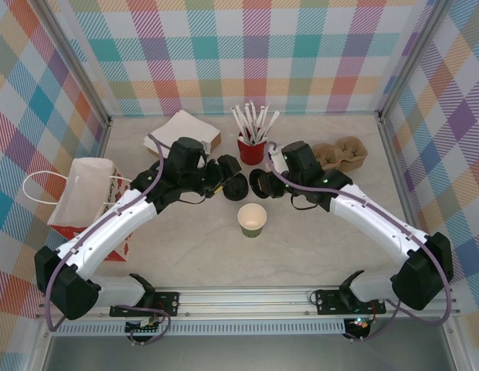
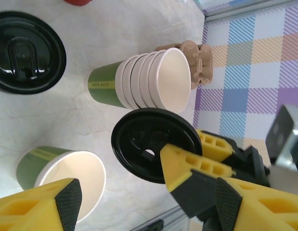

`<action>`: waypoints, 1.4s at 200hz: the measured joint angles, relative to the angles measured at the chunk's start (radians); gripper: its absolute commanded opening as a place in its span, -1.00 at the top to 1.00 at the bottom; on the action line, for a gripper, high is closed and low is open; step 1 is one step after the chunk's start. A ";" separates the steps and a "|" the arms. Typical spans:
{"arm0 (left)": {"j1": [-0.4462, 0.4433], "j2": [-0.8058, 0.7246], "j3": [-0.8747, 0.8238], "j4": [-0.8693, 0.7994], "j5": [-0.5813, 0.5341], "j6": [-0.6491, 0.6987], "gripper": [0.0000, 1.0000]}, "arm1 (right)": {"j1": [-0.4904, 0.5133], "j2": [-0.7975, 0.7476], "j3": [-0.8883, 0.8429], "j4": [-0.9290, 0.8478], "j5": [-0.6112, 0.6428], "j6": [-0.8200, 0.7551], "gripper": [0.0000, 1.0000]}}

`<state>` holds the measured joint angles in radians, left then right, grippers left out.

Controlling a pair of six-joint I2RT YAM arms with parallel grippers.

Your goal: Pack the takeout coffee

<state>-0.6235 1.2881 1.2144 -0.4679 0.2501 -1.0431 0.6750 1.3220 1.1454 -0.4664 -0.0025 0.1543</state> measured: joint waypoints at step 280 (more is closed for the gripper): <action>-0.024 0.153 -0.016 0.284 0.109 -0.530 0.22 | 0.156 -0.062 -0.070 0.143 0.217 -0.198 0.61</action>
<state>-0.6479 1.4410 1.1984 -0.1837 0.3592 -1.5730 0.8310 1.2602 1.0752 -0.3233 0.2150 -0.0441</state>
